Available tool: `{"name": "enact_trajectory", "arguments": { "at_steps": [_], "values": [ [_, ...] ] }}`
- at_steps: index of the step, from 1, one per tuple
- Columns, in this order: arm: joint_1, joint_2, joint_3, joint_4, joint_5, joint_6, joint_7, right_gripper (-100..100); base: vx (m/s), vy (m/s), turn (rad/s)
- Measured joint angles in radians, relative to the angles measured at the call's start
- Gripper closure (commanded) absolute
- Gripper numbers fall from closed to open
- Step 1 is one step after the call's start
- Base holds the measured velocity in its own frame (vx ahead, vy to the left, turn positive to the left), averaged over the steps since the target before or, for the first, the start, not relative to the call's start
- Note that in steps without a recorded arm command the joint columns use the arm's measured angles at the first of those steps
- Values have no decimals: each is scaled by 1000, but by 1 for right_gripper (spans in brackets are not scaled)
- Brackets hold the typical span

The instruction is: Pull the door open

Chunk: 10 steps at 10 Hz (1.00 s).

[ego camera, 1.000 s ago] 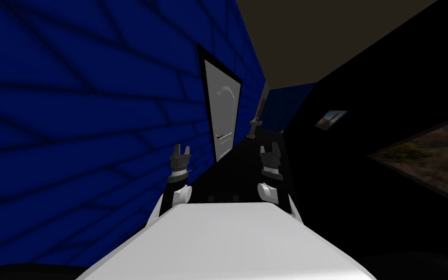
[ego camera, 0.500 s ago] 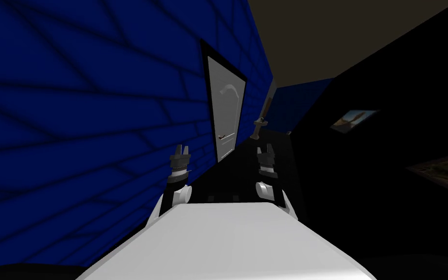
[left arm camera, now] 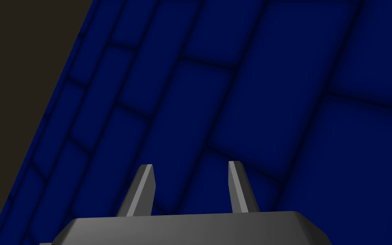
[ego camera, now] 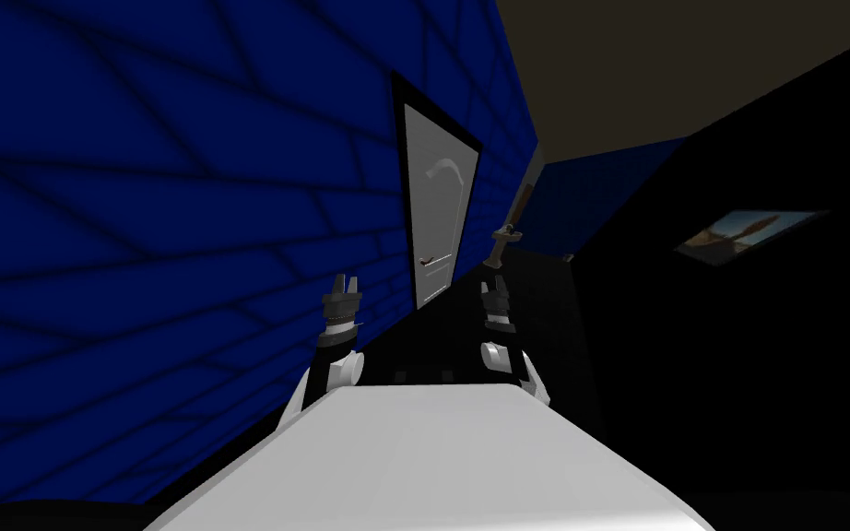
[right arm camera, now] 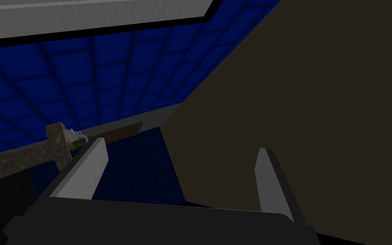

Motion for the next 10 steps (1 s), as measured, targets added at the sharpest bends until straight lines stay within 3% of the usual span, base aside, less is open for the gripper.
{"name": "enact_trajectory", "arguments": {
  "at_steps": [10],
  "values": [
    [-122,-48,0,262,8,-37,-13,-100,63,-44,146]
  ]
}}
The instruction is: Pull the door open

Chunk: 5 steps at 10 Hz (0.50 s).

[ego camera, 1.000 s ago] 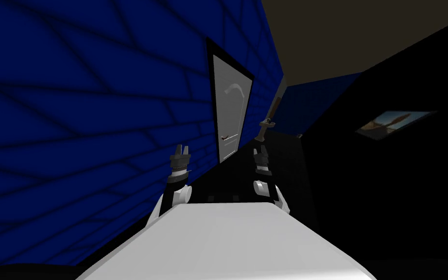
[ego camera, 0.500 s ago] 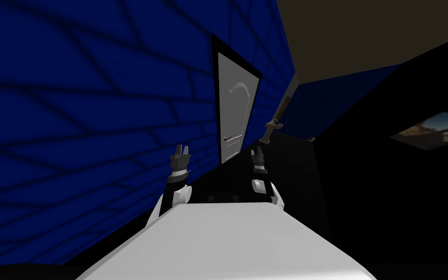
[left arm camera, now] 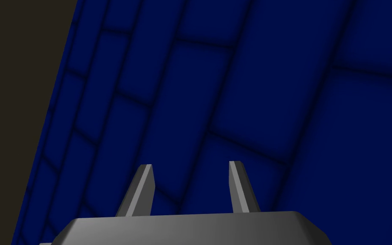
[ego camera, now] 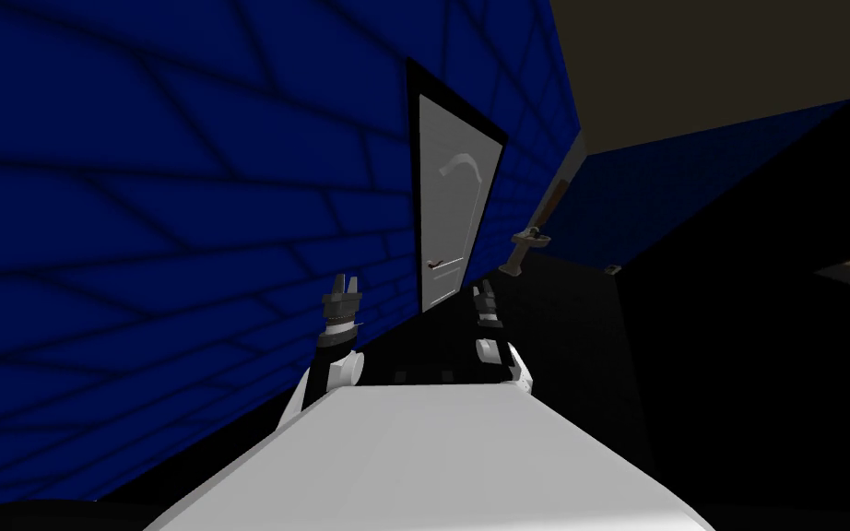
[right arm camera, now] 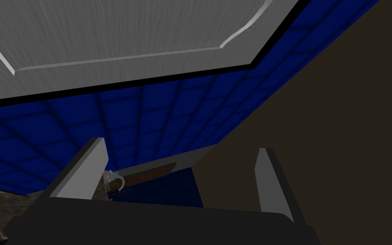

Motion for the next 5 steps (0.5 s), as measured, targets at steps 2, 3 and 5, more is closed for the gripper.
{"name": "enact_trajectory", "arguments": {
  "at_steps": [2,3,5],
  "values": [
    [-24,-8,1,50,2,-8,-2,-100,44,-52,88],
    [-40,-15,-1,81,2,-11,-5,-100,56,-60,230],
    [-59,-19,3,125,6,-17,-4,-100,42,-44,87]
  ]
}}
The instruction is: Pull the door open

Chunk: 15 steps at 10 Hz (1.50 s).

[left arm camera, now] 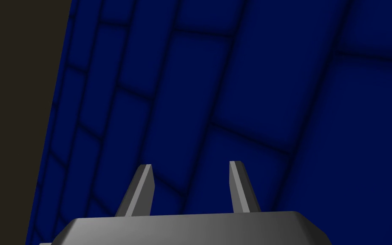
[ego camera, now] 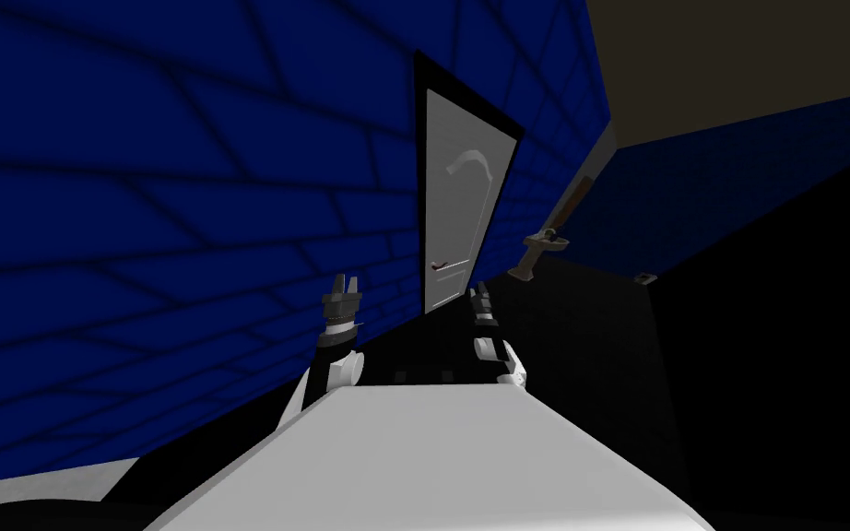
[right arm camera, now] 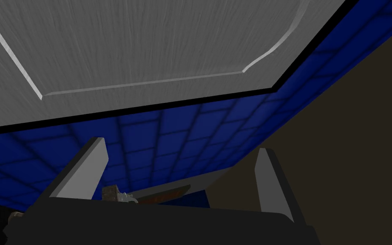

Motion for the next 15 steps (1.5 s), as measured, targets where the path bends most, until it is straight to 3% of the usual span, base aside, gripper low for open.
{"name": "enact_trajectory", "arguments": {
  "at_steps": [4,9,15],
  "values": [
    [-40,-14,0,93,3,-16,-4,-100,39,-38,99],
    [-115,-39,-1,252,7,-41,-12,-100,56,-66,168],
    [-189,-64,0,412,12,-64,-20,-100,36,-58,124]
  ]
}}
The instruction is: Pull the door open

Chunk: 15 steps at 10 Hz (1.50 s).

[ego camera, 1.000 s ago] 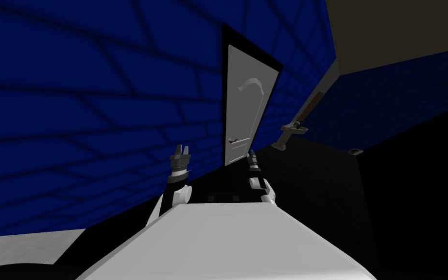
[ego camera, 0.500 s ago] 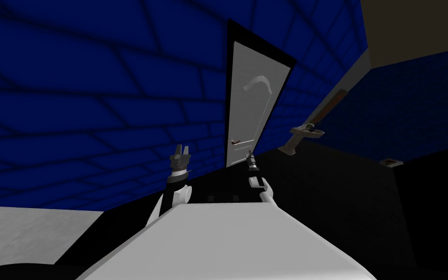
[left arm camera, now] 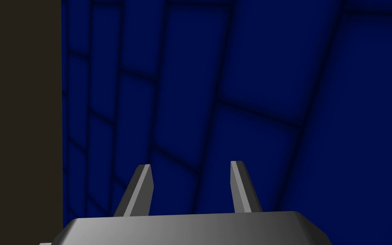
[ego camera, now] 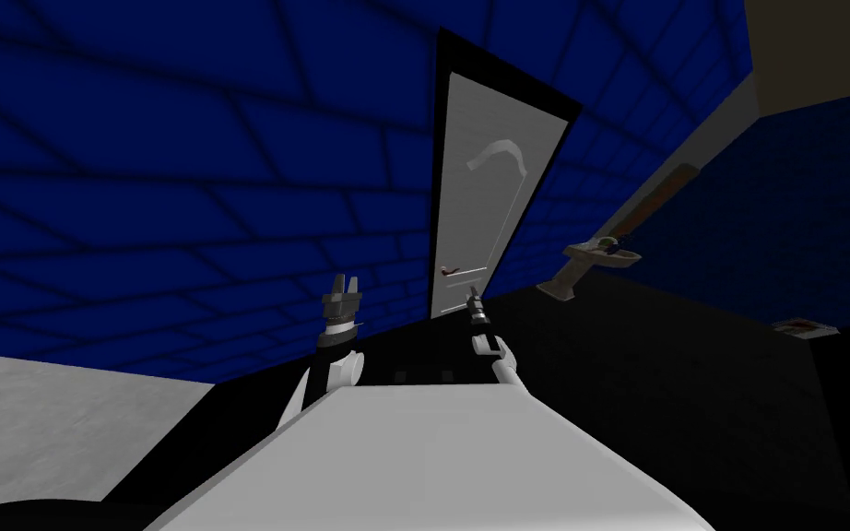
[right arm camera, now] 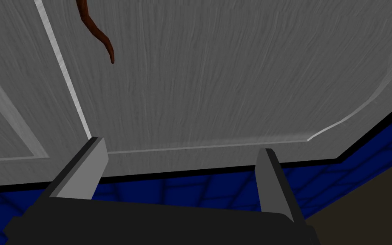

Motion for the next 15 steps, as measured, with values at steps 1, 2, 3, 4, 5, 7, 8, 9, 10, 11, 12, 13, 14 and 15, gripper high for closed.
{"name": "enact_trajectory", "arguments": {
  "at_steps": [1,2,3,4,5,7,8,9,10,11,12,13,14,15],
  "values": [
    [-20,-6,0,32,1,-3,-3,-100,47,-65,90],
    [-24,-7,1,51,2,-5,-3,-100,49,-56,132],
    [-36,-10,1,82,3,-10,-3,-100,46,-75,182],
    [-50,-16,1,108,4,-12,-5,-100,31,-56,72],
    [-59,-15,1,128,6,-14,-4,-100,24,-46,108],
    [-85,-22,2,189,8,-24,-6,-100,45,-72,196],
    [-97,-26,2,211,9,-25,-7,-100,40,-68,65],
    [-106,-27,3,233,10,-29,-7,-100,29,-59,87],
    [-121,-31,2,262,10,-32,-8,-100,31,-76,172],
    [-139,-37,2,302,11,-41,-11,-100,44,-83,171],
    [-145,-43,3,324,12,-45,-14,-100,39,-82,152],
    [-160,-46,3,356,13,-50,-15,-100,38,-79,160],
    [-177,-49,3,392,14,-57,-15,-100,31,-75,140],
    [-188,-52,3,414,15,-58,-16,-100,35,-68,126]
  ]
}}
